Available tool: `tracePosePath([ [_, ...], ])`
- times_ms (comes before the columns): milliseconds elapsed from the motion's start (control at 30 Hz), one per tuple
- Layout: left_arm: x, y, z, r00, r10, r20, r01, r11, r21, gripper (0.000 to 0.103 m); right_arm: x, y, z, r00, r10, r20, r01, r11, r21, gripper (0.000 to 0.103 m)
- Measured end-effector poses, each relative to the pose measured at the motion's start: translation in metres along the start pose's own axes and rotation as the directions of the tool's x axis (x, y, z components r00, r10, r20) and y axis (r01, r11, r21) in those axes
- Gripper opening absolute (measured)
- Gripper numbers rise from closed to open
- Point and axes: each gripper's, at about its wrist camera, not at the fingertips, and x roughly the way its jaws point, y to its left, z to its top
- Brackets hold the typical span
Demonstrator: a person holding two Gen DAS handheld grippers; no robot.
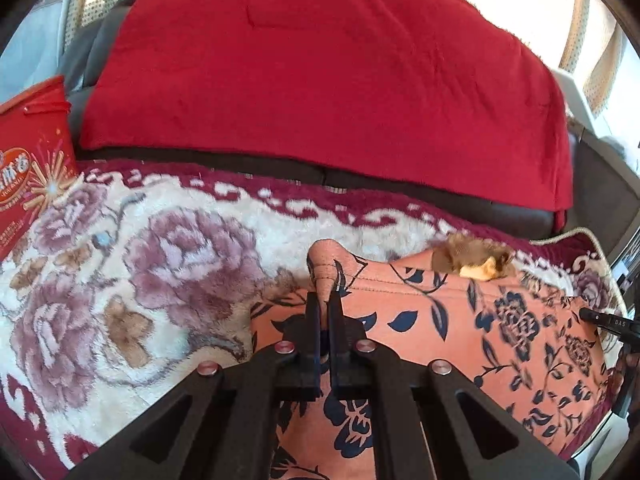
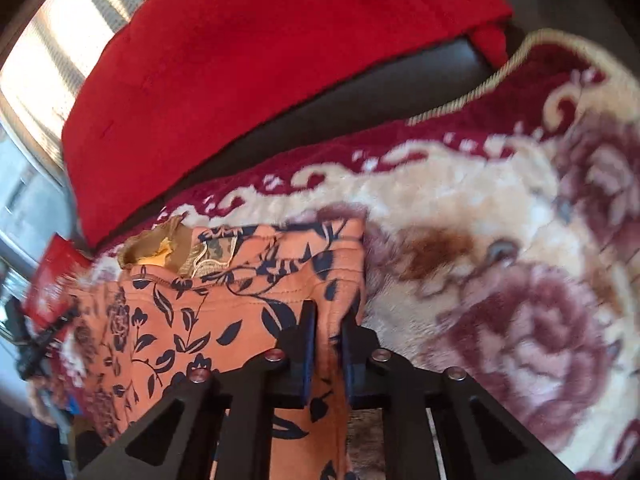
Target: Fold small clothes
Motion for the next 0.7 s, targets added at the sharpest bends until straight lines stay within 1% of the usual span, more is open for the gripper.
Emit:
tracePosePath([
  [67,-0.015,-0.002,0.002,0.999,0.001,0.043,-0.002,1.000,0.017,0.003,-0.019,0.016,0.003,0.997,-0.051,0.059,0.056,0.996,-0.073,0.007],
  [133,-0.025,-0.001,0.006,0.997,-0.002,0.072,0.001,1.000,0.017,0.003,-0.036,0.029,0.009,0.992,-0.066,0.111,0.080,0.990,-0.119,0.007],
  [167,-0.027,0.001,0.009,0.996,0.003,0.085,-0.004,1.000,0.009,0.003,-0.045,0.038,0.016,0.985,-0.081,0.150,0.104,0.983,-0.149,0.007],
  [233,-0.023,0.006,0.013,0.996,0.011,0.084,-0.010,1.000,-0.007,0.003,-0.047,0.043,0.029,0.982,-0.079,0.174,0.107,0.982,-0.158,0.007],
  [300,-0.005,0.013,0.014,0.998,0.030,0.052,-0.028,0.999,-0.041,0.003,-0.034,0.044,0.044,0.980,-0.082,0.180,0.110,0.983,-0.147,0.007],
  [333,0.015,0.019,0.012,0.999,0.033,-0.002,-0.033,0.998,-0.061,0.003,-0.021,0.041,0.049,0.980,-0.091,0.179,0.116,0.984,-0.135,0.007],
  [367,0.033,0.024,0.008,0.997,0.040,-0.064,-0.045,0.997,-0.066,0.005,-0.006,0.037,0.052,0.985,-0.085,0.149,0.104,0.987,-0.120,0.007],
  [400,0.048,0.030,0.003,0.992,0.074,-0.105,-0.083,0.993,-0.081,0.006,0.019,0.029,0.053,0.994,-0.082,0.073,0.089,0.992,-0.092,0.007],
  [433,0.063,0.036,-0.005,0.983,0.107,-0.151,-0.121,0.989,-0.090,0.007,0.037,0.022,0.051,0.996,-0.081,0.028,0.083,0.995,-0.058,0.008],
  [467,0.073,0.039,-0.012,0.973,0.111,-0.201,-0.130,0.988,-0.083,0.010,0.053,0.015,0.044,0.996,-0.085,-0.009,0.085,0.996,-0.025,0.009],
  [500,0.073,0.041,-0.016,0.971,0.115,-0.212,-0.135,0.987,-0.083,0.012,0.058,0.012,0.040,0.996,-0.088,-0.023,0.088,0.996,-0.009,0.010],
  [533,0.064,0.042,-0.017,0.974,0.126,-0.187,-0.144,0.986,-0.088,0.025,0.055,0.011,0.033,0.996,-0.090,-0.018,0.090,0.996,0.015,0.016],
  [567,0.048,0.042,-0.018,0.980,0.136,-0.144,-0.150,0.984,-0.091,0.037,0.047,0.011,0.028,0.995,-0.096,0.003,0.096,0.995,0.027,0.024],
  [633,0.019,0.043,-0.018,0.987,0.140,-0.074,-0.147,0.985,-0.095,0.043,0.021,0.012,0.021,0.992,-0.113,0.056,0.111,0.993,0.035,0.030],
  [700,-0.015,0.035,-0.020,0.992,0.122,-0.014,-0.123,0.989,-0.084,0.048,-0.011,0.014,0.015,0.987,-0.110,0.119,0.104,0.993,0.053,0.037],
])
